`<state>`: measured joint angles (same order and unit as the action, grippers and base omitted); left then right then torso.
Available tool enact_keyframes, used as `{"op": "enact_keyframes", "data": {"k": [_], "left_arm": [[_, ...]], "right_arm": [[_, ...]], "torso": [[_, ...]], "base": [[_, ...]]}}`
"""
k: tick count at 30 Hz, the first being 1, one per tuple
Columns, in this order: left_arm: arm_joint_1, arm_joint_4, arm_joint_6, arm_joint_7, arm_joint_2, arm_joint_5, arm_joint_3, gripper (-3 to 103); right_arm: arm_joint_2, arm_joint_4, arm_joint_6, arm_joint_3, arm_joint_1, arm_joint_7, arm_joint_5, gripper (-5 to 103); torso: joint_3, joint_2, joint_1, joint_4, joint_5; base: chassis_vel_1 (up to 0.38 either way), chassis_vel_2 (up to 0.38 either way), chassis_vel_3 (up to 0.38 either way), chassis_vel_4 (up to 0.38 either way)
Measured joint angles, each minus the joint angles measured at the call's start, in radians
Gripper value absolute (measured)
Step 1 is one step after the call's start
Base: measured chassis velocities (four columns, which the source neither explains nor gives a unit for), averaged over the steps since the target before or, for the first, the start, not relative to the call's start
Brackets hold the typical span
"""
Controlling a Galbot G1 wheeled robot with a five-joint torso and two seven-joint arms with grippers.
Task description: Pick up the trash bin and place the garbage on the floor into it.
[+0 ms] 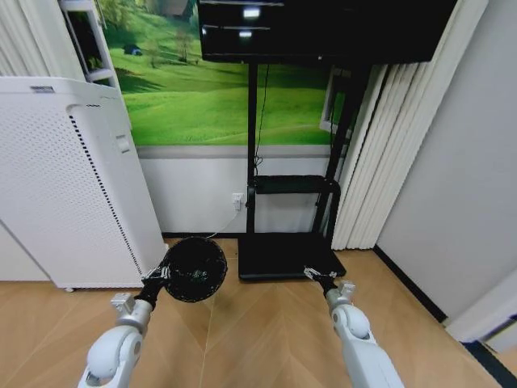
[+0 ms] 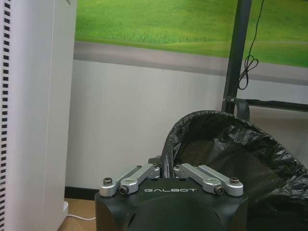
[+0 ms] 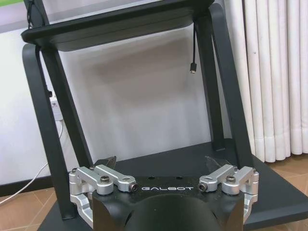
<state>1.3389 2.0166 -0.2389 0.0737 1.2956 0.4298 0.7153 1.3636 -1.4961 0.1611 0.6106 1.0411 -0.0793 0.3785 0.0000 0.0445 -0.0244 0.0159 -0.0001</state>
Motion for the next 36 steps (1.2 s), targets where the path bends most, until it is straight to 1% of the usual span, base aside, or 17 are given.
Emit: {"op": "enact_keyframes", "data": {"k": [17, 22, 24, 25, 26, 27, 28, 30, 31, 32, 34, 35, 36], "left_arm": [[-0.005, -0.005, 0.001, 0.003, 0.0, 0.002, 0.004, 7], [-0.007, -0.005, 0.001, 0.002, 0.0, 0.006, 0.008, 7], [-0.017, -0.006, -0.007, -0.02, 0.0, 0.014, 0.009, 7], [-0.017, -0.006, -0.007, -0.02, 0.0, 0.014, 0.009, 7], [-0.023, -0.004, -0.02, -0.042, -0.005, 0.016, 0.012, 7], [-0.026, 0.003, -0.034, -0.059, -0.011, 0.02, 0.015, 7], [-0.026, 0.003, -0.034, -0.059, -0.011, 0.02, 0.015, 7], [-0.026, 0.017, -0.052, -0.078, -0.016, 0.032, 0.022, 7], [-0.021, 0.031, -0.071, -0.095, -0.019, 0.041, 0.026, 7], [-0.021, 0.031, -0.071, -0.095, -0.019, 0.041, 0.026, 7], [-0.003, 0.056, -0.093, -0.106, -0.027, 0.04, 0.04, 7], [0.002, 0.066, -0.1, -0.107, -0.033, 0.043, 0.043, 7], [0.002, 0.066, -0.1, -0.107, -0.033, 0.043, 0.043, 7]], "right_arm": [[0.0, 0.014, 0.014, -0.021, -0.019, 0.003, -0.006, 100], [0.0, 0.03, 0.017, -0.042, -0.02, 0.006, -0.043, 100], [-0.004, 0.069, 0.068, -0.072, -0.03, -0.01, -0.108, 100], [-0.004, 0.069, 0.068, -0.072, -0.03, -0.01, -0.108, 100], [-0.004, 0.106, 0.119, -0.092, -0.05, -0.006, -0.136, 100], [-0.002, 0.136, 0.156, -0.106, -0.068, 0.01, -0.144, 100], [-0.002, 0.136, 0.156, -0.106, -0.068, 0.01, -0.144, 100], [0.004, 0.201, 0.223, -0.123, -0.108, 0.033, -0.15, 100], [0.011, 0.258, 0.265, -0.135, -0.144, 0.048, -0.152, 100], [0.011, 0.258, 0.265, -0.135, -0.144, 0.048, -0.152, 100], [0.023, 0.367, 0.31, -0.151, -0.21, 0.078, -0.123, 100], [0.027, 0.405, 0.317, -0.152, -0.235, 0.085, -0.122, 100], [0.027, 0.405, 0.317, -0.152, -0.235, 0.085, -0.122, 100]], "torso": [[0.0, 0.0, 0.0, 0.0001, 0.0], [0.0, 0.0, 0.0, 0.0002, 0.0], [0.0, 0.0, 0.0, 0.0004, 0.0001], [0.0, 0.0, 0.0, 0.0004, 0.0001], [0.0, 0.0, 0.0, 0.0005, 0.0001], [0.0, 0.0, 0.0, 0.0003, 0.0], [0.0, 0.0, 0.0, 0.0003, 0.0], [0.0, 0.0, 0.0, 0.0001, 0.0001], [0.0, 0.0, 0.0, -0.0001, -0.0001], [0.0, 0.0, 0.0, -0.0001, -0.0001], [0.0, 0.0, 0.0, -0.0002, -0.0001], [0.0, 0.0, 0.0, -0.0003, 0.0001], [0.0, 0.0, 0.0, -0.0003, 0.0001]], "base": [[-0.131, -0.145, 0.134, 0.137], [-0.121, -0.113, 0.125, 0.118], [-0.07, -0.073, 0.059, 0.071], [-0.07, -0.052, 0.029, 0.071], [-0.03, -0.052, -0.013, 0.011], [0.0, 0.0, 0.0, 0.0], [0.0, 0.0, 0.0, 0.0], [0.013, 0.028, -0.016, -0.008], [0.0, 0.0, 0.0, 0.0], [0.0, 0.0, 0.0, 0.0], [0.0, 0.0, 0.0, 0.0], [0.0, 0.0, 0.0, 0.0], [0.0, 0.0, 0.0, 0.0]]}}
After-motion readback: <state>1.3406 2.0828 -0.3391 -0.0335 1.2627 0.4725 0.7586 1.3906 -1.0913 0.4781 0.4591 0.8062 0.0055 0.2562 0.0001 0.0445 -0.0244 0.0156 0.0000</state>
